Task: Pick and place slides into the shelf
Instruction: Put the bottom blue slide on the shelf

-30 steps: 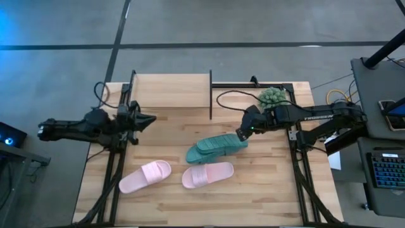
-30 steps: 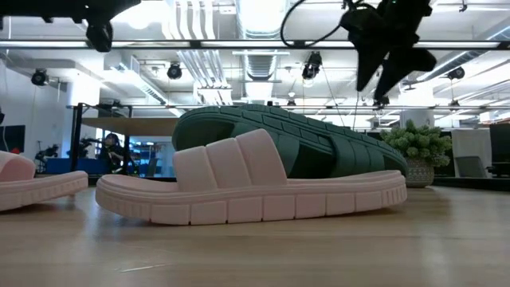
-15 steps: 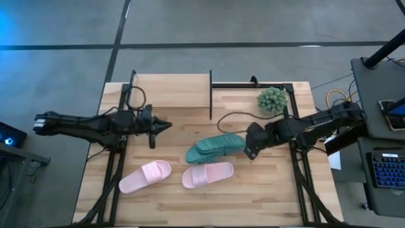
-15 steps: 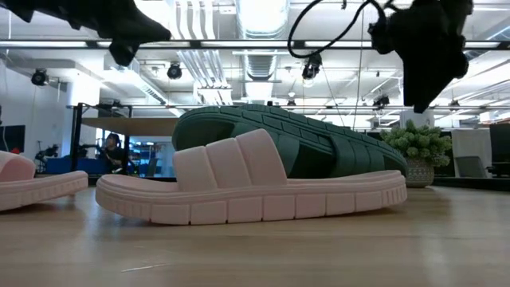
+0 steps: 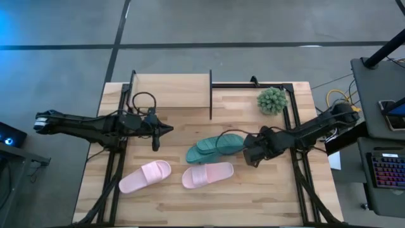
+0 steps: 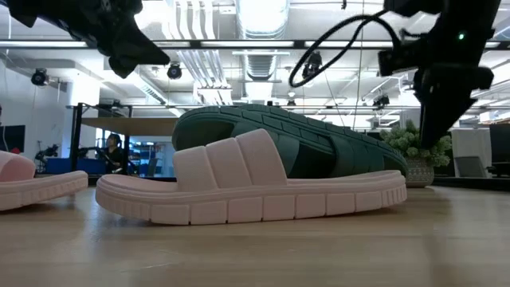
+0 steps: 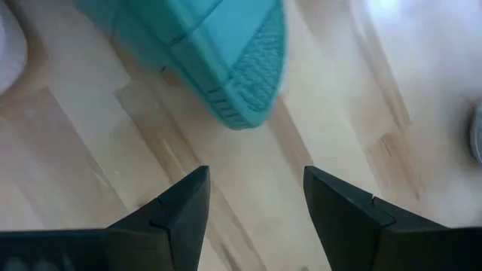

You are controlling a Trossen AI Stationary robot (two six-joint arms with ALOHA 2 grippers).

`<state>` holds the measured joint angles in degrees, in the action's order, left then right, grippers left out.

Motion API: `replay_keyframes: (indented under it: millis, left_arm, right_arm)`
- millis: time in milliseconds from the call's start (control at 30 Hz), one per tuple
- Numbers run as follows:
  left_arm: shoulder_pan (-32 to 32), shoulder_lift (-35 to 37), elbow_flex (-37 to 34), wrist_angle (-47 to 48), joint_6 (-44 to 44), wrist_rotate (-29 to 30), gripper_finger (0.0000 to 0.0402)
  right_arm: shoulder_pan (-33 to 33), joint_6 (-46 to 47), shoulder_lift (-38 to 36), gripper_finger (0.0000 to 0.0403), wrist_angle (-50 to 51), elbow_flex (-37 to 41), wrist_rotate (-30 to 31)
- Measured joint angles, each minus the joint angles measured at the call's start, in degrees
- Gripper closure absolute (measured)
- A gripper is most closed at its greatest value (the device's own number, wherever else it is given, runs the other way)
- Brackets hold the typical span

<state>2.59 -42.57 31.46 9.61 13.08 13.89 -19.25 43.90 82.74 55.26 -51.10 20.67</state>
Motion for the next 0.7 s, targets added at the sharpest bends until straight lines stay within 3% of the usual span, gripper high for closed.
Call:
replay_keyframes:
  millis: [333,500,700]
  left_arm:
    - [0.0,0.0,0.0,-0.2,0.1,0.1,0.04]
    - [0.0,-0.4,0.0,-0.1,0.1,0.1,0.04]
    - [0.0,-0.8,-0.1,0.1,1.5,0.0,0.04]
  right_arm:
    - [0.0,-2.7,8.1,0.0197,-1.2,-1.0,1.2]
    - [-0.4,-4.0,7.7,0.0197,-2.2,-1.3,5.1]
    - [-0.4,-5.4,6.0,0.0196,-2.4,-3.5,5.2]
